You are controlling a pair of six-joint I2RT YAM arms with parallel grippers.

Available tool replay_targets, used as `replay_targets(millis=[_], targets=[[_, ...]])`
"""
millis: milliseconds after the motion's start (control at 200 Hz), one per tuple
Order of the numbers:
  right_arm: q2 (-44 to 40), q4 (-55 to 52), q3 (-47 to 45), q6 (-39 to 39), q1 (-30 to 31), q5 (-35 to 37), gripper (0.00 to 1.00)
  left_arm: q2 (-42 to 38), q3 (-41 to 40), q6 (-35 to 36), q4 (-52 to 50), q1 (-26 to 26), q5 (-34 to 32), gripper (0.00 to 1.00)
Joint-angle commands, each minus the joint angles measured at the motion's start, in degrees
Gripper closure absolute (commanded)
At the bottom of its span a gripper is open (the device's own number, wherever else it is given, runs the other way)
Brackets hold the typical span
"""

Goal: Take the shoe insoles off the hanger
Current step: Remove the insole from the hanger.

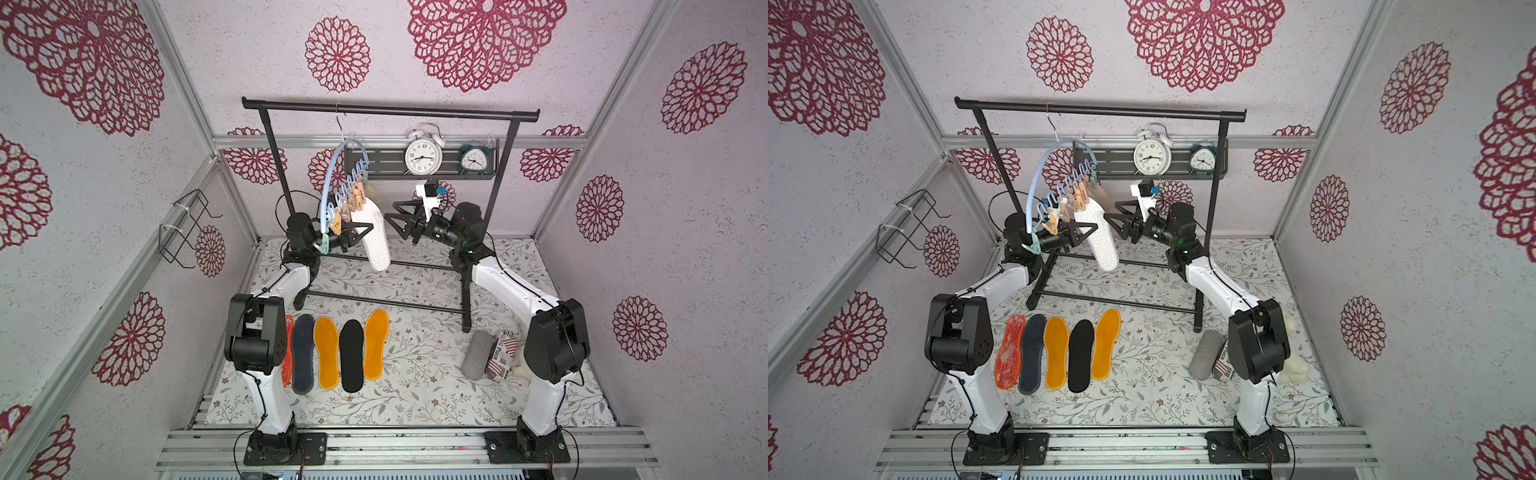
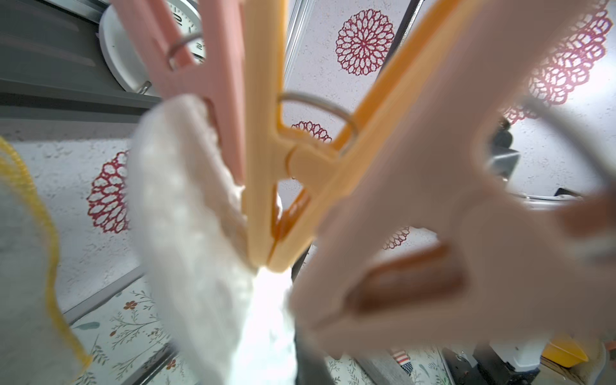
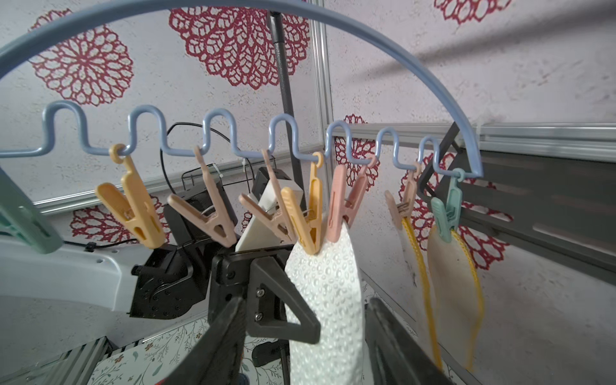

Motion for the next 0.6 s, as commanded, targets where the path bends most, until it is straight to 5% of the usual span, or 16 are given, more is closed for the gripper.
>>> replay_targets(millis=[0,315,595], targets=[[2.68,-7.00,7.35,-0.98,-0.52,-2.07,0.40,-1.25,0.41,-4.08,2.75,-0.25,3.25,1.00],[16.57,-13.33,30.70,5.78,-0.27,-2.52,0.40,0.05,2.12,-5.91,0.73,-0.16,5.78,1.00],[22.69,-12.95,39.22,8.37,1.51,0.08,0.37,1.62,3.51,-6.61,0.49,-0.25,6.04,1.00]])
